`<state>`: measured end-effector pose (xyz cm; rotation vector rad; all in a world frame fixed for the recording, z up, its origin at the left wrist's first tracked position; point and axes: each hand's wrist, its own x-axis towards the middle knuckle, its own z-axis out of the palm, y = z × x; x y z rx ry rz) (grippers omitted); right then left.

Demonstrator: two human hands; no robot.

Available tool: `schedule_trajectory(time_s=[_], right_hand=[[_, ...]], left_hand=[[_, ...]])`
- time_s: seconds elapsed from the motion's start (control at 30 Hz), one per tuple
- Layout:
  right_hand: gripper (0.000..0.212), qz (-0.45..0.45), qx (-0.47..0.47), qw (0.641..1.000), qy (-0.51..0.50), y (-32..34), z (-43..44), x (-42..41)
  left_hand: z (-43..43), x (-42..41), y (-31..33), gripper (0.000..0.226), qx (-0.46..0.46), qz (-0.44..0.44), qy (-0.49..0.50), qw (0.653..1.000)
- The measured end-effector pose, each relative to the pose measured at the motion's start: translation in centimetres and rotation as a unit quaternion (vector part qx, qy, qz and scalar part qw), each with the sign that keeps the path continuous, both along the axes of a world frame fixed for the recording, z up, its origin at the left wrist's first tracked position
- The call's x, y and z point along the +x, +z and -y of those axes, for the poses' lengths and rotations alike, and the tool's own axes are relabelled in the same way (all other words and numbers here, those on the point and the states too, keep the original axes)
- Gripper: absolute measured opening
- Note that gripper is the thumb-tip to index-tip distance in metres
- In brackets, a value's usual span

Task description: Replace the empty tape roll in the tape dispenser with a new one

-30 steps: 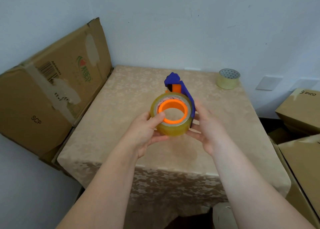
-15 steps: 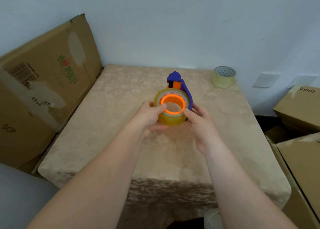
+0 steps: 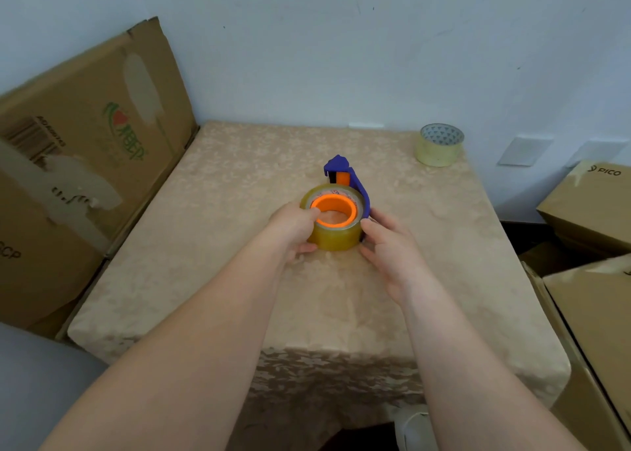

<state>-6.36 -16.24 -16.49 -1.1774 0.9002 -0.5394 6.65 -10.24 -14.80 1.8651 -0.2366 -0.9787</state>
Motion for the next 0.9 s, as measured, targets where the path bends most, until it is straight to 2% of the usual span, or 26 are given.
schedule_trajectory(time_s=[0.1,0.2,0.33,0.47,0.63,0.7,0.8,0.9], right_hand=[[0.021,-0.018,0.003,0.999,-0.032,-0.3,0.0,0.2],[0.046,-0.062,0.001,0.995,-0.078,-0.1,-0.3,0.5],[0.037,-0.044,-0.003,0.997,-0.063,0.3,-0.8,0.5],[0.027,-0.019,-0.011,1.0,-0.021,0.8,-1.2,0.2],[0.043,-0.046,0.003,0.999,-0.012,1.0,-1.7,-0.6],[0.042,-0.067,0.003,0.998,-0.011,1.0,-2.4,-1.2],[0.033,-0.081,0.026,0.996,-0.02,1.7,-4.0,-2.4],[0.018,-0.072,0.029,0.997,-0.015,3.9,-5.4,-3.5]], left_hand=[[-0.3,-0.1,0.0,0.033,-0.003,0.001,0.008,1.0],[-0.6,-0.3,0.1,0.05,-0.006,0.009,0.037,0.999],[-0.9,-1.1,0.7,0.06,-0.022,0.042,0.062,0.997],[-1.7,-2.1,1.7,0.051,-0.041,0.008,0.026,0.999],[-3.4,-2.8,3.7,0.027,-0.033,-0.016,-0.02,0.999],[-4.7,-2.8,4.3,0.027,-0.014,-0.003,-0.036,0.999],[-6.7,-2.8,5.6,0.034,0.008,0.011,-0.072,0.997],[-8.5,-3.3,8.0,0.029,0.001,0.043,-0.092,0.995]])
